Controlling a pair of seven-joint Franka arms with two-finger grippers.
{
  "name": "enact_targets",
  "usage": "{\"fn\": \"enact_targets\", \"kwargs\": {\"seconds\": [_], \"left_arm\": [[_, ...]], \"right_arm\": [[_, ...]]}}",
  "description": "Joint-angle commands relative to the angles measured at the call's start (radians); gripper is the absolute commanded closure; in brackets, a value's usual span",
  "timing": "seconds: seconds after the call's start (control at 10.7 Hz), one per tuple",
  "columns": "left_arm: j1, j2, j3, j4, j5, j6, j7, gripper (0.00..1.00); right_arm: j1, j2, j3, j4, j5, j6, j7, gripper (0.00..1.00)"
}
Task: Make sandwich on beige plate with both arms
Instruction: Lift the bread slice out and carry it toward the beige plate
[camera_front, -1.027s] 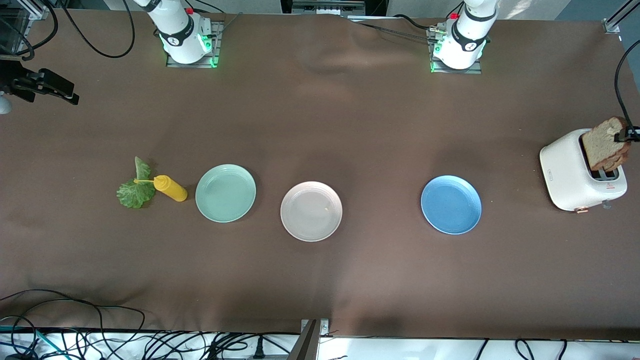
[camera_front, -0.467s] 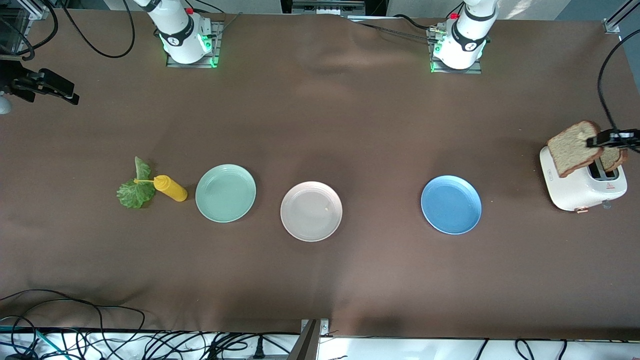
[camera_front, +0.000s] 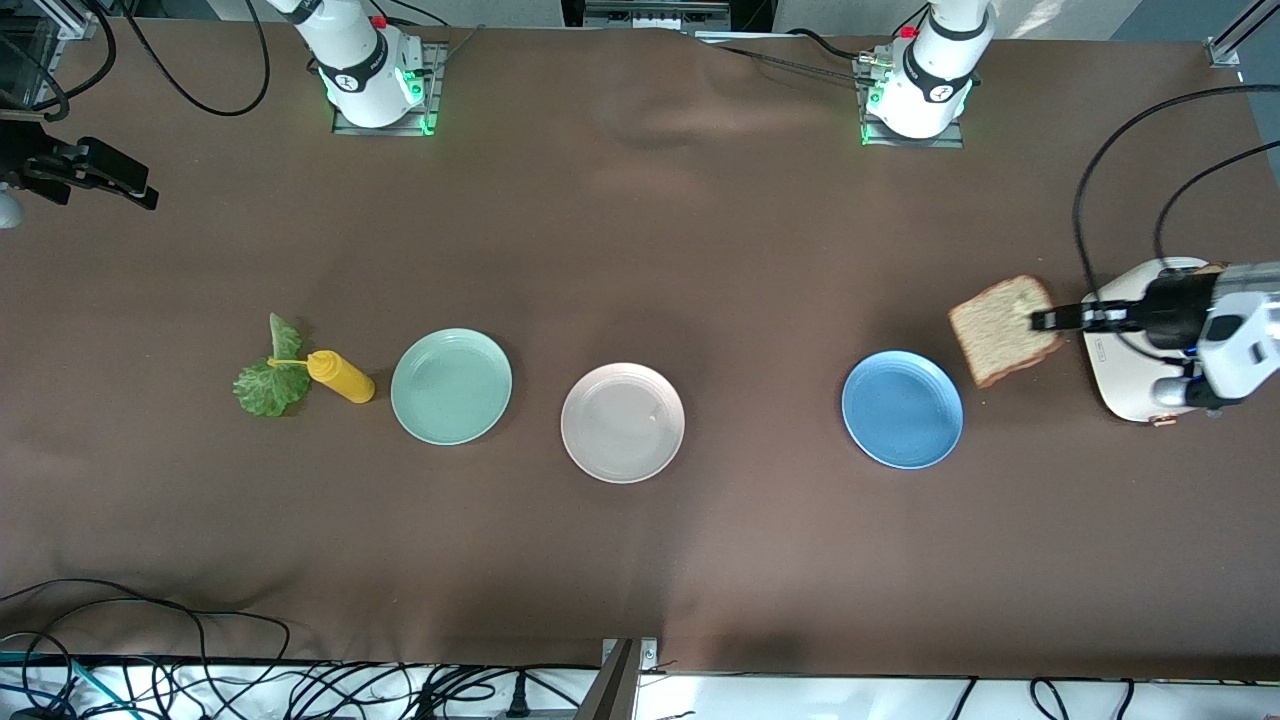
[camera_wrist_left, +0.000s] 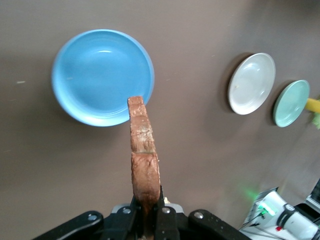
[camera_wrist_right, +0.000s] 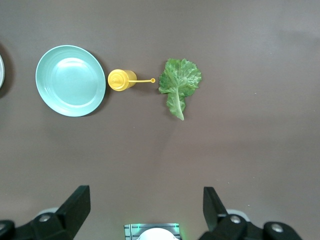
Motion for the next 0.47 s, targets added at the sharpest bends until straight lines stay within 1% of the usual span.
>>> {"fn": "enact_targets", "kwargs": {"seconds": [0.0,0.09,0.19,0.28,0.37], "left_arm": [[-0.071,0.0,0.009,-0.078,-0.12,0.149,-0.054,1.0],[-0.117,0.008,0.007,-0.102,-0.151,0.224,-0.06,1.0],[-0.16,0.02,0.009,-0.118,-0.219,0.296,-0.075,1.0],[-0.197,0.046,0.009,-0.121,-0.276,0.371,-0.086,1.0],[-0.255,0.07,0.009,-0.121,-0.322,0.461,-0.089,1.0]], "right_arm": [[-0.003,0.011,0.004,0.026,-0.008,-0.018,0.007,0.0],[-0.003,0.011,0.004,0.026,-0.008,-0.018,0.007,0.0],[-0.003,0.011,0.004,0.026,-0.007,-0.018,0.007,0.0],[-0.003,0.011,0.004,0.026,-0.008,-0.018,0.007,0.0],[-0.003,0.011,0.004,0.026,-0.008,-0.018,0.007,0.0]]}}
